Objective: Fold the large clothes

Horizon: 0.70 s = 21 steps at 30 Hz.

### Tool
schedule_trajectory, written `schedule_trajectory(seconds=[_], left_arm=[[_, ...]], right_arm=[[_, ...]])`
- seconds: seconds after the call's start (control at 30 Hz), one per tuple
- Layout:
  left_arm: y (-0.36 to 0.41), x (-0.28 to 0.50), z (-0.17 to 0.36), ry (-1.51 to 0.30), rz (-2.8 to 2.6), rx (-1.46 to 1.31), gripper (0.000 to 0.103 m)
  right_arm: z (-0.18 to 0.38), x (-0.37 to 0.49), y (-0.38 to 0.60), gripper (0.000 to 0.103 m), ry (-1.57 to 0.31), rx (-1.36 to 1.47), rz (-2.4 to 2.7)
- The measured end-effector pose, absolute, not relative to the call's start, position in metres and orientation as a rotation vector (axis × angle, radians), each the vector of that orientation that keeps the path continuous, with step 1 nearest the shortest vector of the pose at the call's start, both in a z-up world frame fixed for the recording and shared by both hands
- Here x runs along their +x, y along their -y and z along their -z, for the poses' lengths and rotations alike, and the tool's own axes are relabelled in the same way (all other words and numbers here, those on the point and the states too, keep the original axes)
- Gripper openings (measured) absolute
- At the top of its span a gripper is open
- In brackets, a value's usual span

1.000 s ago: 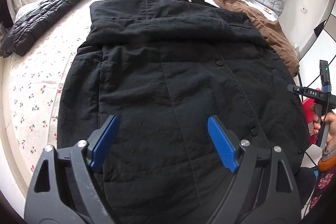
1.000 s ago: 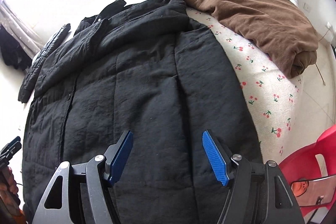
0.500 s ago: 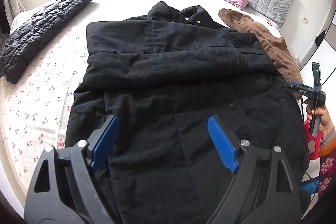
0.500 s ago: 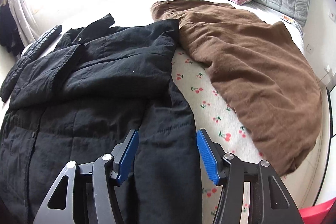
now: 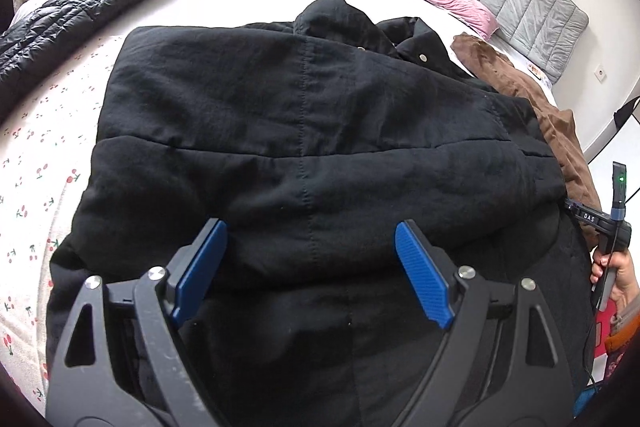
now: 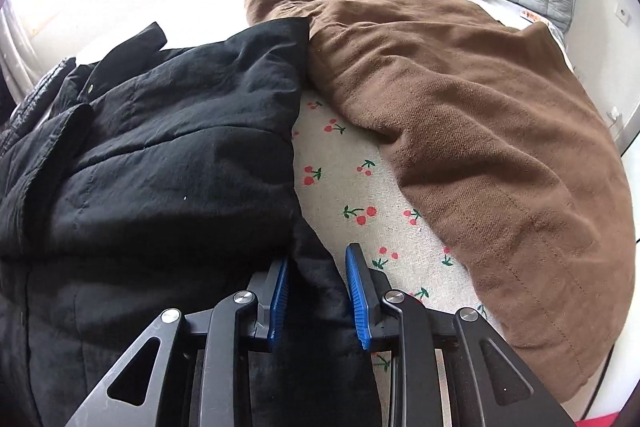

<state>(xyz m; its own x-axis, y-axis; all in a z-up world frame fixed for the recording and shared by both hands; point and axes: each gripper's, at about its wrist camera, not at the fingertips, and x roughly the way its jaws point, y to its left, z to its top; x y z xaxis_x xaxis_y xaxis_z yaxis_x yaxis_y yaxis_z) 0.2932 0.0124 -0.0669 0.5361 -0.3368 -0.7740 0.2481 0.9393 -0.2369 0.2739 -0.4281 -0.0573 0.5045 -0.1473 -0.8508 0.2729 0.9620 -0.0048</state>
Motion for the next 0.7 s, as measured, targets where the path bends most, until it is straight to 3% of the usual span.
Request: schedule_trajectory(seconds=[0.07,0.13,0.2,0.33,0.7], left_arm=[[-0.016,0.283,0.062,-0.961,0.359,-0.087,0.086],[-0.022,0.273,0.058,-1.013,0.389,-0.076,0.086],[-0.032,0.261,0.052,-1.048,0.405,-0.067,0.086],[-0.056,0.225,0.034,-1.066,0.396,-0.034,0.086],[-0.141,0.137,0.015,-1.180,0.478,-0.121,0.087]], right_arm=[[0.049,0.263,0.424,0.032,-1.039,0.118,0.251],[0.037,0.246,0.423,0.049,-1.055,0.152,0.211],[0.025,0.224,0.421,0.060,-1.052,0.212,0.144],[0.001,0.177,0.413,0.070,-1.041,0.307,0.010],[-0.015,0.068,0.400,0.074,-1.069,0.396,-0.114]])
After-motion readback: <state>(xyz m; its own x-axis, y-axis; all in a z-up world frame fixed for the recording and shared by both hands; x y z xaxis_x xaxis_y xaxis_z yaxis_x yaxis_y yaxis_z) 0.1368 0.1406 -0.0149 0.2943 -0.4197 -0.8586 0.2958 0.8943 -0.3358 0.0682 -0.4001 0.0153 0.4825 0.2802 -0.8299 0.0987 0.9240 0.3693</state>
